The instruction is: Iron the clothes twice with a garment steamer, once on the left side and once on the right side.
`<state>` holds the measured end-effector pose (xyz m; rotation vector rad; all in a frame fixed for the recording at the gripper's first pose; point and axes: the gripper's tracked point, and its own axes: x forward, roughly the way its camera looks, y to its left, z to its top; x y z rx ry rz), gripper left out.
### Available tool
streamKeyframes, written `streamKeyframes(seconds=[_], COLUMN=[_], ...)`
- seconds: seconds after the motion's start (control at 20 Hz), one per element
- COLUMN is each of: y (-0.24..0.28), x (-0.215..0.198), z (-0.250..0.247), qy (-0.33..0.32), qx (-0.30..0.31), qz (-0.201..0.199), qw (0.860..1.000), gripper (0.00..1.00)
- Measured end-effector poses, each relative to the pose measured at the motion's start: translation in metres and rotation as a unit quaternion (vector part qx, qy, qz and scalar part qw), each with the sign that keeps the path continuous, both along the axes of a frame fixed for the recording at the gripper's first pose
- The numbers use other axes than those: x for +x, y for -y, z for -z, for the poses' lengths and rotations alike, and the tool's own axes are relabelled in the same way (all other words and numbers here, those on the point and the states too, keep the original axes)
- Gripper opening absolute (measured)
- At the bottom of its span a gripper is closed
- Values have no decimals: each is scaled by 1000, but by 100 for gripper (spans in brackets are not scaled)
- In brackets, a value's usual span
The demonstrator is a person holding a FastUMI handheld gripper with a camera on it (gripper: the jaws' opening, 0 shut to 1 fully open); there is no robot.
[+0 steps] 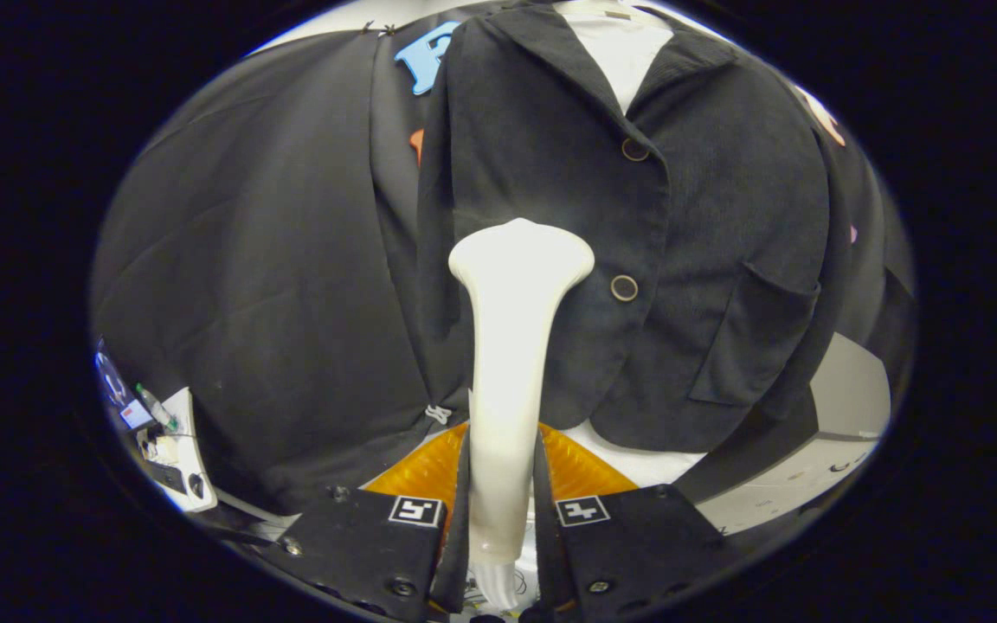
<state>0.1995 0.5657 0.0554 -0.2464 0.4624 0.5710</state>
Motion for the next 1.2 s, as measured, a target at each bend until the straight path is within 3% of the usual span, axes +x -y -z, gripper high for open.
streamKeyframes(seconds=[1.2], y=[19], x=[-11], z=[56], qy=[-51], qx=[-13], qz=[6], qw=[999], gripper=[35])
